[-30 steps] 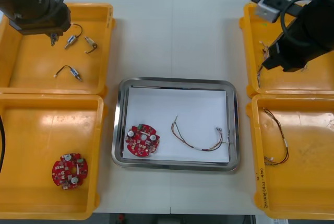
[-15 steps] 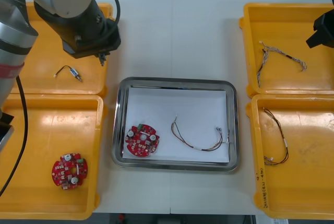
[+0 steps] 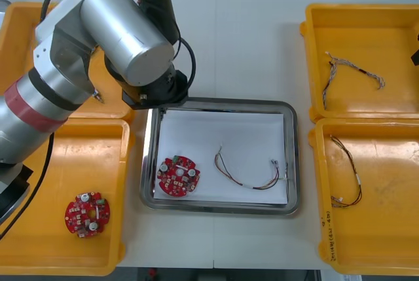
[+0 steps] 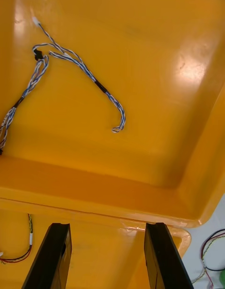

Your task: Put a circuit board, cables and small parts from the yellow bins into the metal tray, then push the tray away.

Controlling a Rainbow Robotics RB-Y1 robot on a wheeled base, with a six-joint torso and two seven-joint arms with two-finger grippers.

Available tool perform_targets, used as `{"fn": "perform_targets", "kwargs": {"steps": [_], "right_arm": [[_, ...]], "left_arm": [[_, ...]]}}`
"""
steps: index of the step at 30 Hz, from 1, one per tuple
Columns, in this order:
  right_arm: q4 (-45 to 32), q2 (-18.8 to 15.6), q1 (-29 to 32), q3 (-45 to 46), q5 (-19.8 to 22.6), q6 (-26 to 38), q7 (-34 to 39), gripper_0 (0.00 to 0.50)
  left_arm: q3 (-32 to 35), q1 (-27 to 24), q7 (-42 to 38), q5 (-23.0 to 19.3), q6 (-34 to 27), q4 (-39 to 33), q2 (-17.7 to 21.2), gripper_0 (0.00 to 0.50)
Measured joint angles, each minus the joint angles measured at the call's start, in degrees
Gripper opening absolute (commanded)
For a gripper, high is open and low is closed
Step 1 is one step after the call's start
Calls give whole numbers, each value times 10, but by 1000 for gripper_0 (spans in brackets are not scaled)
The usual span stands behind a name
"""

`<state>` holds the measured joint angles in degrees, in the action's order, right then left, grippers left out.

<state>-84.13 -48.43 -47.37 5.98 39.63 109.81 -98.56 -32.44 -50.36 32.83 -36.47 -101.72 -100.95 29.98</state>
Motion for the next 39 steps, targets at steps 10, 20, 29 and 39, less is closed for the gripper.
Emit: {"fn": "perform_targets", "kwargs": {"steps": [10,20,29,39], "right_arm": [[105,0,-51,1,0,-21,-44,448],[191,12,-112,-9,-10,-87,-91,450],[263,21,-140,-42,-23,-151,-150,450],[366,58,-169,-42,-48,-235,-195,448]], "left_arm": [[-50,26,-21,48,34,0,-4,1],[-93,43,-21,87,87,4,-4,2],[-103,43,-29,95,102,12,-4,35],[-103,43,-59,99,106,17,-4,467]]}}
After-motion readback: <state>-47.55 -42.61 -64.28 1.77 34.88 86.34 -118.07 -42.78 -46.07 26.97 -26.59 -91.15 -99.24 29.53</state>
